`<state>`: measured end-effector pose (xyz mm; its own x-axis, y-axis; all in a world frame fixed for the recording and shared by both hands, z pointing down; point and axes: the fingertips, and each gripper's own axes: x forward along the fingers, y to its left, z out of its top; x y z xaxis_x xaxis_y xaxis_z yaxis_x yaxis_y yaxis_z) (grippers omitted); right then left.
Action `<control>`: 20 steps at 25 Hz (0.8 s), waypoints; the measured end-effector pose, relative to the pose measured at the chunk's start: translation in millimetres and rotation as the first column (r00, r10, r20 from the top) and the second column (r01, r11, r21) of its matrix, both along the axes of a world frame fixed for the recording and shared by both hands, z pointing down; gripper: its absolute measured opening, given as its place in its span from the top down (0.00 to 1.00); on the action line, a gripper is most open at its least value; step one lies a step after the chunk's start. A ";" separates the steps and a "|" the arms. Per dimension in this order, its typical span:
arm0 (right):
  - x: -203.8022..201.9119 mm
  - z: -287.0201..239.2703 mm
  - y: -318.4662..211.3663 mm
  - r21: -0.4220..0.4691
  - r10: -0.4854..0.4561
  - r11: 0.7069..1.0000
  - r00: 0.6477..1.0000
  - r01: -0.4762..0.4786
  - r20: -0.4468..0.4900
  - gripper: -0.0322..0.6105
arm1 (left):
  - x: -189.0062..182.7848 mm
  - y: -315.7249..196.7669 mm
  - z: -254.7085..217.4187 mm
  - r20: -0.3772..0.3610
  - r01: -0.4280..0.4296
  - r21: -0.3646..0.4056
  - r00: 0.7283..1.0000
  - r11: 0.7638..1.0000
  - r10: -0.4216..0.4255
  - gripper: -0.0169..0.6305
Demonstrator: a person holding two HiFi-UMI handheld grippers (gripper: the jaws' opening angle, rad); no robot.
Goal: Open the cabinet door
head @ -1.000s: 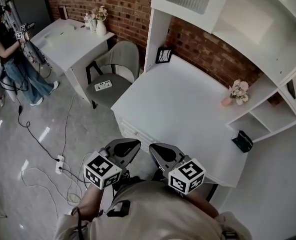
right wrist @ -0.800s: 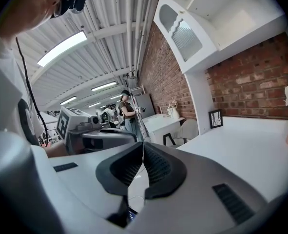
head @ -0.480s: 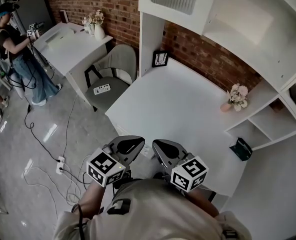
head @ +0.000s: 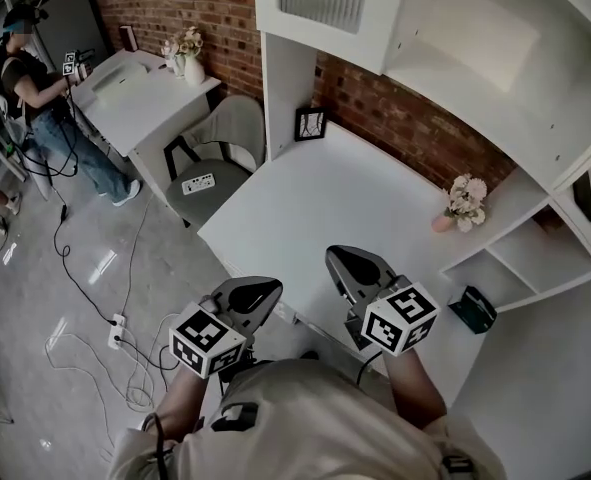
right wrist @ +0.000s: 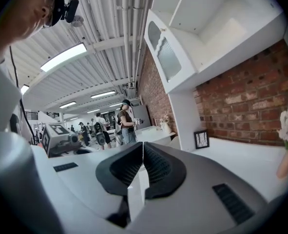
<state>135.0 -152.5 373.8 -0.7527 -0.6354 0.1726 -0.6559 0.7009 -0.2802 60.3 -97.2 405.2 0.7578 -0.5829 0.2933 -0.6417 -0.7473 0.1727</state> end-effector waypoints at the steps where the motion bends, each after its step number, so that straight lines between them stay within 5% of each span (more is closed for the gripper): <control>1: 11.5 -9.5 -11.3 0.027 0.013 1.000 1.000 -0.013 -0.005 0.91 | 5.9 -0.9 0.6 0.003 -0.002 -0.002 1.000 1.000 0.002 0.95; 11: 71.0 -109.1 -101.5 0.258 0.076 0.963 0.997 -0.075 0.007 0.91 | 43.2 -12.8 0.2 0.078 -0.031 0.025 0.997 0.999 0.029 0.95; 20: 73.5 -157.1 -186.8 0.355 0.244 0.912 0.967 -0.204 -0.070 0.86 | 4.1 -47.3 10.6 0.062 -0.021 0.029 0.998 0.999 0.019 0.95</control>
<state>208.4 -339.2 216.7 -0.5721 -0.8201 -0.0116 -0.8199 0.5715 0.0338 64.4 -144.5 415.8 0.7506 -0.5766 0.3226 -0.6350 -0.7645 0.1110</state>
